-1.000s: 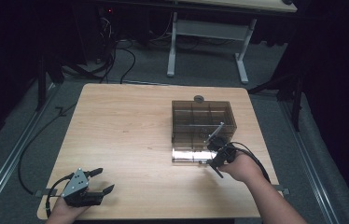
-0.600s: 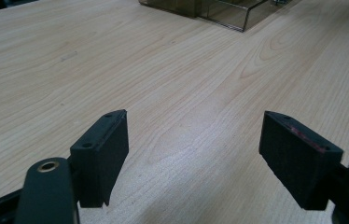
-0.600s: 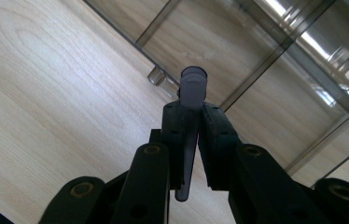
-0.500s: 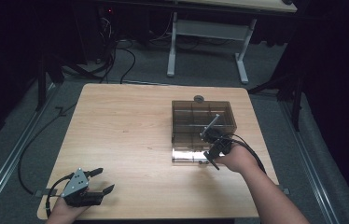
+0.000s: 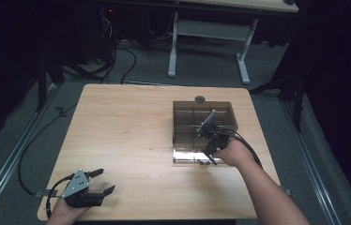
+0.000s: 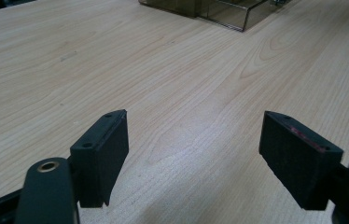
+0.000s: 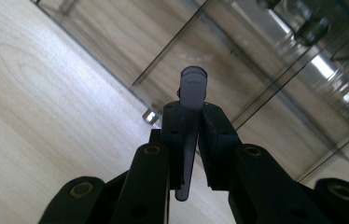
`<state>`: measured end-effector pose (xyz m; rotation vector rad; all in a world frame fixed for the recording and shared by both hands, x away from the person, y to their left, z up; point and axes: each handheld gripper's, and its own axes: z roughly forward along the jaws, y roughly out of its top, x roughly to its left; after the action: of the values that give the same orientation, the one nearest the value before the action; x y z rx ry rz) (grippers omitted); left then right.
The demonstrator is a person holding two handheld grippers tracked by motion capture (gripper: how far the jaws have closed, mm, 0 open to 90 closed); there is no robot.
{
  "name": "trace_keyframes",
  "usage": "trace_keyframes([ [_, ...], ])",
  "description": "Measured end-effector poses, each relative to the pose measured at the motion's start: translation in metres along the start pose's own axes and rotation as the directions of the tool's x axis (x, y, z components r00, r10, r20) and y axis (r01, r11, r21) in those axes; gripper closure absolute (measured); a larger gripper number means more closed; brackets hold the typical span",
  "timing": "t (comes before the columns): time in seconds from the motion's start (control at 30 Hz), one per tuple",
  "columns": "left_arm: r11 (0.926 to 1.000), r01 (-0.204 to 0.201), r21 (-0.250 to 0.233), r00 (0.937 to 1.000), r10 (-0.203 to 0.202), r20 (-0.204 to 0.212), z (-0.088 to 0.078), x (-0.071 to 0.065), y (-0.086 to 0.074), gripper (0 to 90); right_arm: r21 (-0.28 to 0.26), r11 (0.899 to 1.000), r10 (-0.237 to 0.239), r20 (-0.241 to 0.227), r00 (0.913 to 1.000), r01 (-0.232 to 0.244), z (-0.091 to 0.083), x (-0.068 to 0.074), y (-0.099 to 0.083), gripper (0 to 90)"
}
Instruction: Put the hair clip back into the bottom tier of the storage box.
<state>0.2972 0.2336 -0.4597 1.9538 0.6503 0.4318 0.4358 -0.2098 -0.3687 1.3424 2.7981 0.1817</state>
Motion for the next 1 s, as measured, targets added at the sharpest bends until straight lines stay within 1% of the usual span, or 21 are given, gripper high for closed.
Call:
trace_keyframes([
  [0.07,1.0000,0.000,0.000,1.0000,0.000,0.000,0.000,0.000,0.000,24.5,0.005,1.000,0.009,-0.004,1.0000,-0.009,-0.001,0.000,0.003,80.9],
  [0.13,1.0000,-0.001,0.000,1.0000,0.001,0.000,0.000,0.000,0.000,24.5,-0.010,1.000,-0.002,-0.008,1.0000,0.002,0.000,-0.001,0.006,80.8],
  [0.17,1.0000,0.000,0.000,1.0000,0.000,0.001,0.000,0.000,0.000,24.5,-0.003,1.000,0.009,-0.008,0.9999,-0.009,0.000,-0.001,0.007,80.8],
  [0.2,1.0000,0.000,0.001,1.0000,0.000,0.001,0.000,0.000,0.000,24.5,-0.002,1.000,-0.003,-0.010,0.9999,0.003,0.002,-0.001,0.008,80.8],
  [0.23,1.0000,0.000,0.001,1.0000,0.000,0.001,0.000,0.000,0.000,24.5,-0.005,1.000,-0.026,-0.002,0.9997,0.026,0.003,-0.003,0.009,80.8],
  [0.27,1.0000,0.000,0.001,1.0000,0.000,0.002,0.000,0.000,0.000,24.5,0.007,1.000,-0.002,-0.006,1.0000,0.002,0.004,-0.002,0.010,80.8],
  [0.4,1.0000,0.000,0.000,1.0000,0.000,0.002,0.000,0.000,0.000,24.5,0.004,1.000,-0.009,0.000,1.0000,0.009,0.005,-0.004,0.015,80.8],
  [0.43,1.0000,0.000,-0.002,1.0000,0.000,0.002,0.000,0.000,0.000,24.5,0.003,1.000,-0.001,0.005,1.0000,0.001,0.005,-0.004,0.016,80.8],
  [0.47,1.0000,0.000,0.000,1.0000,0.000,0.003,0.000,0.000,0.000,24.5,0.000,1.000,-0.009,0.008,0.9999,0.009,0.004,-0.005,0.018,80.8],
  [0.5,1.0000,0.000,0.000,1.0000,0.000,0.004,0.000,0.000,0.000,24.5,-0.013,1.000,-0.028,0.012,0.9995,0.028,0.004,-0.007,0.019,80.8],
  [0.53,1.0000,0.000,0.000,1.0000,0.000,0.004,0.000,0.000,0.000,24.5,-0.013,1.000,-0.015,0.012,0.9998,0.015,0.003,-0.006,0.021,80.8],
  [0.57,1.0000,-0.001,0.000,1.0000,0.001,0.004,0.000,0.000,0.000,24.5,-0.022,0.999,-0.025,0.019,0.9995,0.025,0.004,-0.007,0.021,80.9],
  [0.63,1.0000,-0.002,0.002,1.0000,0.002,0.007,0.000,0.000,0.000,24.5,-0.023,0.999,-0.022,0.022,0.9995,0.023,0.005,-0.008,0.023,80.9],
  [0.7,1.0000,-0.001,0.001,1.0000,0.001,0.007,0.000,0.000,0.000,24.5,-0.017,1.000,-0.022,0.034,0.9992,0.023,0.008,-0.008,0.024,80.9],
  [0.77,1.0000,0.000,-0.002,1.0000,0.000,0.006,0.000,0.000,0.000,24.5,-0.019,0.999,-0.029,0.024,0.9993,0.030,0.011,-0.011,0.024,80.9],
  [0.8,1.0000,-0.001,0.000,1.0000,0.001,0.006,0.000,0.000,0.000,24.5,-0.020,0.999,-0.034,0.028,0.9990,0.034,0.013,-0.011,0.024,80.9],
  [0.83,1.0000,0.000,-0.002,1.0000,0.000,0.006,0.000,0.000,0.000,24.5,-0.015,1.000,-0.019,0.029,0.9994,0.019,0.014,-0.010,0.023,80.9],
  [0.87,1.0000,0.000,-0.002,1.0000,0.000,0.006,0.000,0.000,0.000,24.5,-0.013,0.999,-0.031,0.026,0.9992,0.031,0.015,-0.011,0.023,80.9],
  [0.9,1.0000,0.000,-0.001,1.0000,0.000,0.005,0.000,0.000,0.000,24.5,-0.014,0.998,-0.056,0.030,0.9980,0.056,0.017,-0.013,0.022,80.9],
  [0.93,1.0000,-0.001,0.004,1.0000,0.001,0.007,0.000,0.000,0.000,24.5,-0.003,1.000,-0.023,0.031,0.9993,0.023,0.017,-0.011,0.022,80.9],
  [1.0,1.0000,0.000,0.005,1.0000,0.000,0.007,0.000,0.000,0.000,24.5,-0.016,0.999,-0.051,0.028,0.9983,0.052,0.020,-0.014,0.021,80.9],
])
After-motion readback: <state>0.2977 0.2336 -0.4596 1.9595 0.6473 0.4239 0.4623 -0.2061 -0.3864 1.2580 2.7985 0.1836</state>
